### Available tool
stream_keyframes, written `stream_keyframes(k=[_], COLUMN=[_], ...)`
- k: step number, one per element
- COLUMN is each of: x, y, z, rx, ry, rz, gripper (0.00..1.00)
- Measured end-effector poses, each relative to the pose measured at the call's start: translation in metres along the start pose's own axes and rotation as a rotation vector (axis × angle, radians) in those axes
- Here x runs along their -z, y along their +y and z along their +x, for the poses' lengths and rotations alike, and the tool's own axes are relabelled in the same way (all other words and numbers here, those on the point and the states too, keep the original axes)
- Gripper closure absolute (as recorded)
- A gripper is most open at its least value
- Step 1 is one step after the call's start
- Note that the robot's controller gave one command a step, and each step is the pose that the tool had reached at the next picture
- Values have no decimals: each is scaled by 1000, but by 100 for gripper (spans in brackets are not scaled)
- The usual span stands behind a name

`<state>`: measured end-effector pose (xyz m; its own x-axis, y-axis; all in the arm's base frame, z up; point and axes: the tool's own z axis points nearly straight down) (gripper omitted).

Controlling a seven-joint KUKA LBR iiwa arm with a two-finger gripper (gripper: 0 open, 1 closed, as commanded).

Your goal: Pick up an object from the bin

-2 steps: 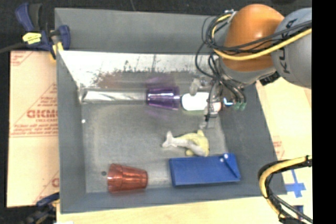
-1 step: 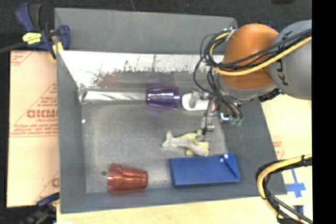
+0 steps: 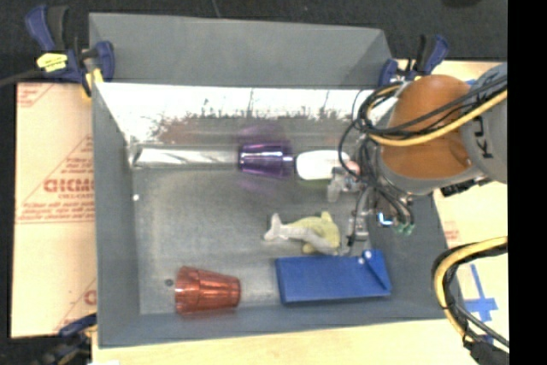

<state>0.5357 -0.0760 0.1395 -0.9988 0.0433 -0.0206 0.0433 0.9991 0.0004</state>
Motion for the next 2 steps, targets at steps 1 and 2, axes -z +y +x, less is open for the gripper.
stream_keyframes(k=[1, 2], x=[-49, -68], y=[3, 12], z=[3, 13], rx=[121, -49], ry=[-2, 0], rz=[0, 0], gripper=[0, 0])
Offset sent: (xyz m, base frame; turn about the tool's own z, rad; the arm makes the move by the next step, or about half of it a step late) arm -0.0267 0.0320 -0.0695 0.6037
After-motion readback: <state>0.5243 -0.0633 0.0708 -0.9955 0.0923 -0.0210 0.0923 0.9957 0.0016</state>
